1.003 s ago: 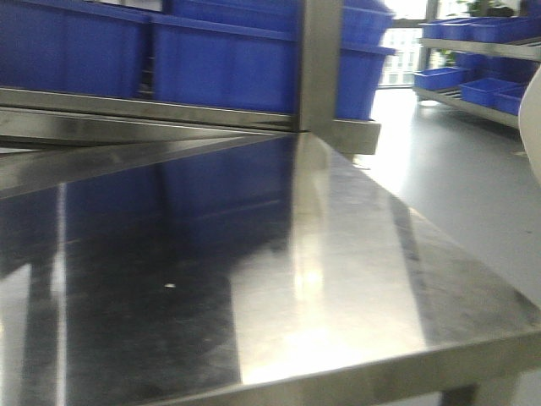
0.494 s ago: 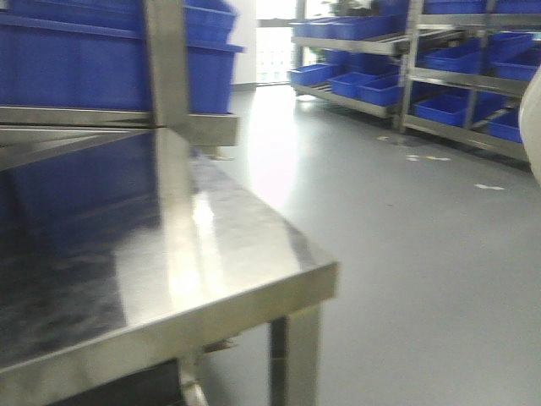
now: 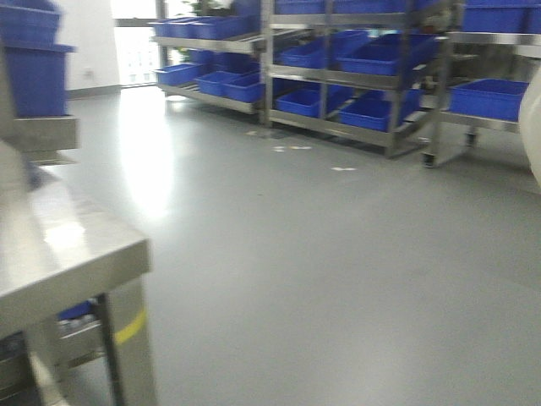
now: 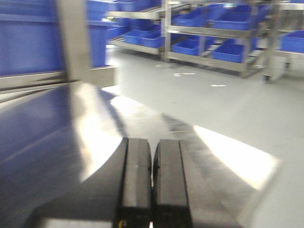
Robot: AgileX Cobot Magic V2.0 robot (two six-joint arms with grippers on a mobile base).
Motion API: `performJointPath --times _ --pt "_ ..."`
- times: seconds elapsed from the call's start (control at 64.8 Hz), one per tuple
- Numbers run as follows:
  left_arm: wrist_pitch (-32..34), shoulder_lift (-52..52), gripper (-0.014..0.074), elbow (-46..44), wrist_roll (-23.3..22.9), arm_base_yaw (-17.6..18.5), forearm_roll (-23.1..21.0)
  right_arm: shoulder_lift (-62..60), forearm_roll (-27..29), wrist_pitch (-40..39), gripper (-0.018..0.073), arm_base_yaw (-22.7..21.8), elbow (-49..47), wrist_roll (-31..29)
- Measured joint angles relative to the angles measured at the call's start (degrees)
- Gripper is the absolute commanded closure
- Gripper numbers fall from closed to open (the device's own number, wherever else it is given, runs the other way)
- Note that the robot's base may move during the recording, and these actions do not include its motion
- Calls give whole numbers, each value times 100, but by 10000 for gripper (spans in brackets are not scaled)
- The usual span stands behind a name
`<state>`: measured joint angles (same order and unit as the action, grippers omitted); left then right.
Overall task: Move white bin to right shelf second layer
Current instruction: 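Turn the base away from the table holding the bin in the right gripper, then drive forward along the yellow floor line carrying the bin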
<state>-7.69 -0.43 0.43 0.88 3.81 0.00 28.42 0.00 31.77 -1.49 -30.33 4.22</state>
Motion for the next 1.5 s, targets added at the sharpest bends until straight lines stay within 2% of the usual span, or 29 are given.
performJointPath --times 1.497 --pt "0 0 512 0 0 0 0 0 0 3 510 0 0 0"
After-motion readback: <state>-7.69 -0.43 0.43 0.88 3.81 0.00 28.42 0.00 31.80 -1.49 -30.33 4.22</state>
